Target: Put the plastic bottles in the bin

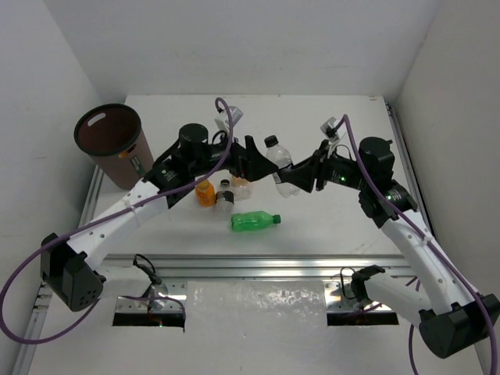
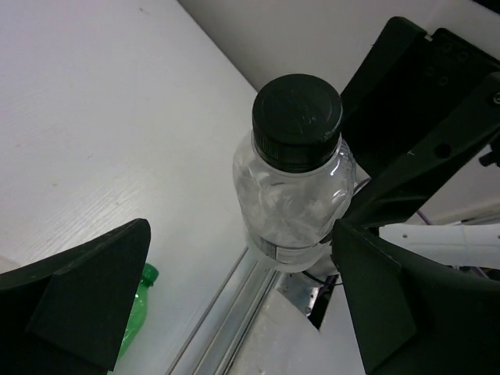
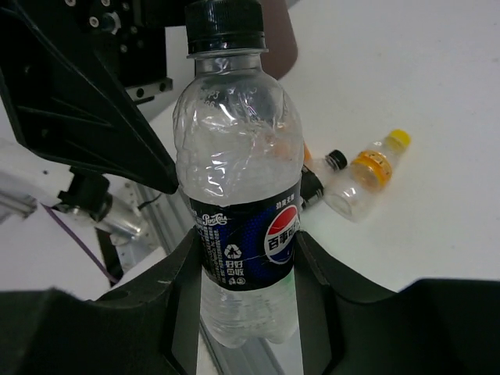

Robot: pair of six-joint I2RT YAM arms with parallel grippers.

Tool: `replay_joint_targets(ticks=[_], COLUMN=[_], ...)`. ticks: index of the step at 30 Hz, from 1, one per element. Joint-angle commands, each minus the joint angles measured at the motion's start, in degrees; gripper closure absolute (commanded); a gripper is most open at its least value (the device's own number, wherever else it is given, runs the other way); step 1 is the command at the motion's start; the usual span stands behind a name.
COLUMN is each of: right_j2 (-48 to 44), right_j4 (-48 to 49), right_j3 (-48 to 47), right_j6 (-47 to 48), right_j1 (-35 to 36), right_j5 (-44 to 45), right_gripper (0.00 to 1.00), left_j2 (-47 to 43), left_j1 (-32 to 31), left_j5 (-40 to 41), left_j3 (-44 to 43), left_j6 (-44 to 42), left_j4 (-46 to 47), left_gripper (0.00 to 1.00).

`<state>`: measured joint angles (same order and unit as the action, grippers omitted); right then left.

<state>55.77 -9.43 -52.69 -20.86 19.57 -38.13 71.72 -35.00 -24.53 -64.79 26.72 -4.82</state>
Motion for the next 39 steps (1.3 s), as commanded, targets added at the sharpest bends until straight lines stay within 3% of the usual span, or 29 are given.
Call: replay_joint_targets(ticks=[1,5,6,7,8,10,12,14,15,16,17,20,21,24,28,31,32,33,36,39], right_j2=[-1.54,-0.66,-0.57,-0.75,-0.92,-1.27,-1.63,-1.8,-2.06,-2.5,-3.03,-3.12,-2.86,-2.77,-1.89,0.3,0.83,2.05,4.78,7.5], right_j4=[8.1,14.07,14.61,16.1,16.63,17.43,16.91,13.14,9.82,7.43,4.97,-3.03,-5.57,-6.83,-7.18,-6.04,-4.73,-4.28,-6.03,-8.75], right_j3=[0.74,1.27,1.01,0.92,1.01,1.18,1.18,-0.04,-0.14,-0.22,-0.57,-1.19,-1.02,0.47,3.2,4.25,4.52,4.61,2.25,-0.56], right_j6=[-3.22,-6.2,-6.99,-7.35,-7.52,-7.96,-8.14,-6.21,-5.69,-4.98,-3.59,-1.03,-0.24,0.65,-0.41,-0.58,-0.5,-0.06,2.65,10.54], right_j1=[0.03,0.03,-0.06,-0.06,0.03,0.03,-0.15,-0.06,-0.06,-0.06,-0.06,-0.15,-0.06,-0.06,-0.06,-0.15,-0.15,-0.06,2.9,14.12], right_j5=[-10.55,-14.86,-15.22,-16.44,-17.06,-18.55,-17.95,-12.43,-9.71,-6.81,-0.34,8.04,8.94,11.05,13.61,8.35,7.12,4.15,1.04,13.14], right_gripper=[0.72,0.72,0.72,0.71,0.7,0.68,0.67,0.37,0.18,0.01,0.01,0.01,0.01,0.01,0.01,0.01,0.01,0.01,0.01,0.01], left_j2=[0.61,3.15,4.2,4.82,4.74,4.74,4.74,4.04,3.6,3.25,2.9,2.72,2.63,2.63,5.17,9.29,10.36,12.28,14.75,13.02], left_j1=[-0.94,-3.13,-3.49,-3.67,-3.67,-3.67,-3.67,-3.58,-3.49,-1.84,-0.08,12.21,18.85,30.73,40.88,45.89,46.86,47.22,47.48,47.57], left_j5=[-3.49,-7.54,-8.15,-7.55,-6.94,-5.97,-6.49,-1.25,3.22,9.36,20.03,36.72,38.93,42.99,49.49,49.15,48.8,48.18,47.3,46.51], left_j3=[-2.44,-3.22,-3.67,-4.54,-4.81,-5.43,-6.48,-8.06,-11.02,-12.79,-14.81,-21.23,-23.25,-26.77,-29.51,-30.92,-31.09,-31.18,-31.62,-30.66], left_j6=[1.84,4.48,4.39,4.31,4.13,3.78,3.43,2.29,1.33,0.62,1.05,3.25,3.25,2.46,1.23,0.18,-0.17,-0.53,-0.44,0.26], left_j4=[9.2,13.7,13.7,13.0,12.65,11.94,11.68,7.57,4.5,-5.1,-9.72,-24.24,-27.75,-30.94,-31.92,-31.57,-31.31,-30.61,-31.12,-30.78], left_gripper=[0.0,0.02,0.14,0.43,0.6,0.7,0.85,1.0,1.0,1.0,1.0,1.0,1.0,1.0,0.93,0.86,0.81,0.62,0.24,0.15])
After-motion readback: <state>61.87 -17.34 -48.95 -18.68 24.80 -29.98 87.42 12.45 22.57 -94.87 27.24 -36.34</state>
